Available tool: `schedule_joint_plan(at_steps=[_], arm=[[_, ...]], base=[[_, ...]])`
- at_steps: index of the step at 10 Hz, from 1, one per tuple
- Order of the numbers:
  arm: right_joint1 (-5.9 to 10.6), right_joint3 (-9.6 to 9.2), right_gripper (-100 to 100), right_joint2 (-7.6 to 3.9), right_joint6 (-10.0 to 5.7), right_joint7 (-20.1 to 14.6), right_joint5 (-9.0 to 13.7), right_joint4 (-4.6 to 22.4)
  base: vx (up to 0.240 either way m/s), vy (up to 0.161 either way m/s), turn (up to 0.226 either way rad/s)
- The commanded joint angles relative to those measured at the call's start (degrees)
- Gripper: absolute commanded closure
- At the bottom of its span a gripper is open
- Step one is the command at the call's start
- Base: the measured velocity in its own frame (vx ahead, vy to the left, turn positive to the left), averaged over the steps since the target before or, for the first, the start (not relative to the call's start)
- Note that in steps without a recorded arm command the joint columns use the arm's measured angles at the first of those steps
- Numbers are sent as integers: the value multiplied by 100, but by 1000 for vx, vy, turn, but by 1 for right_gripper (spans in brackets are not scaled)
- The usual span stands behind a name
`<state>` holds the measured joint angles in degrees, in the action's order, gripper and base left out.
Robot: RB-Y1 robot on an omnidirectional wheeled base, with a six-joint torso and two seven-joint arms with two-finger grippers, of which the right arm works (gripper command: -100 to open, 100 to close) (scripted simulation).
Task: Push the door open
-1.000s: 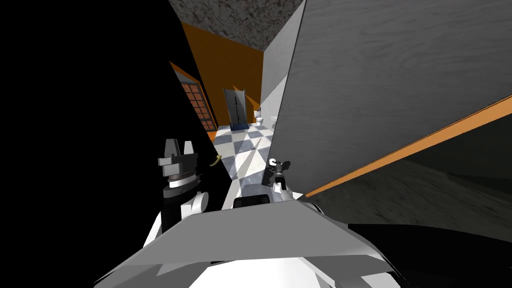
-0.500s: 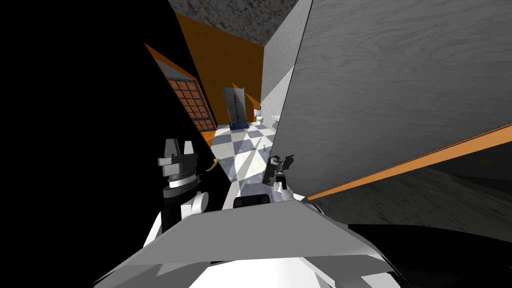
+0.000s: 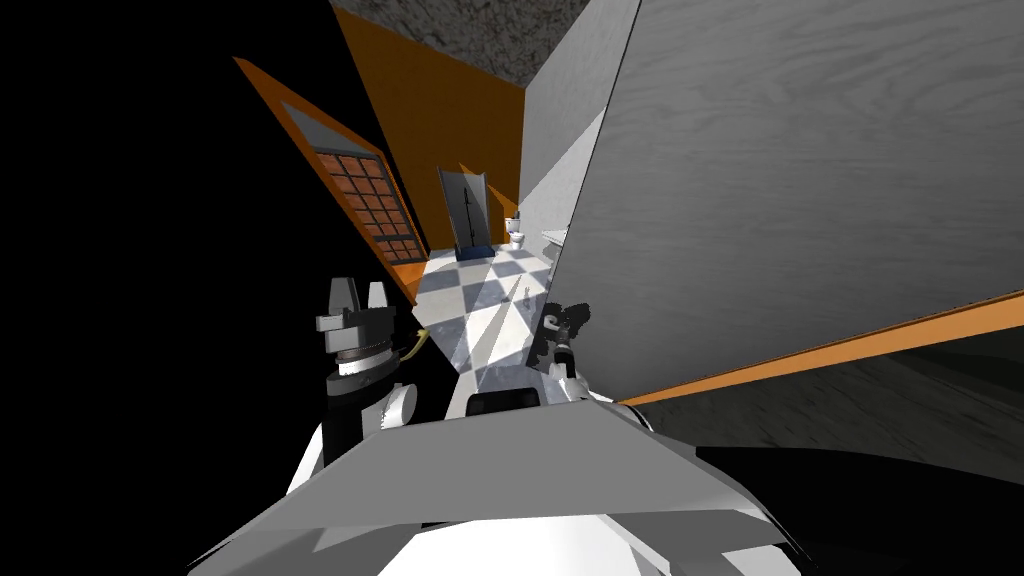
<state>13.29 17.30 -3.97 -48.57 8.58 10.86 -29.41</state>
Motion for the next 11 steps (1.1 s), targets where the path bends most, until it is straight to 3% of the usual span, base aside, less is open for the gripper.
schedule_joint_plan(at_steps=[1,5,6,7,8,9,11], arm=[[9,185,100,-47,-23,131,107,-36],[22,403,100,-31,-55,283,245,-39],[31,545,100,-2,-76,383,335,-41],[31,545,100,-2,-76,383,335,-41],[31,545,100,-2,-76,383,335,186],[31,545,100,-2,-76,383,335,-41],[41,711,100,52,-101,499,441,-43]], base=[[138,-46,-57],[205,-4,-62],[174,26,-79],[161,21,-49],[81,-7,-8],[13,-5,-8],[144,33,-66]])
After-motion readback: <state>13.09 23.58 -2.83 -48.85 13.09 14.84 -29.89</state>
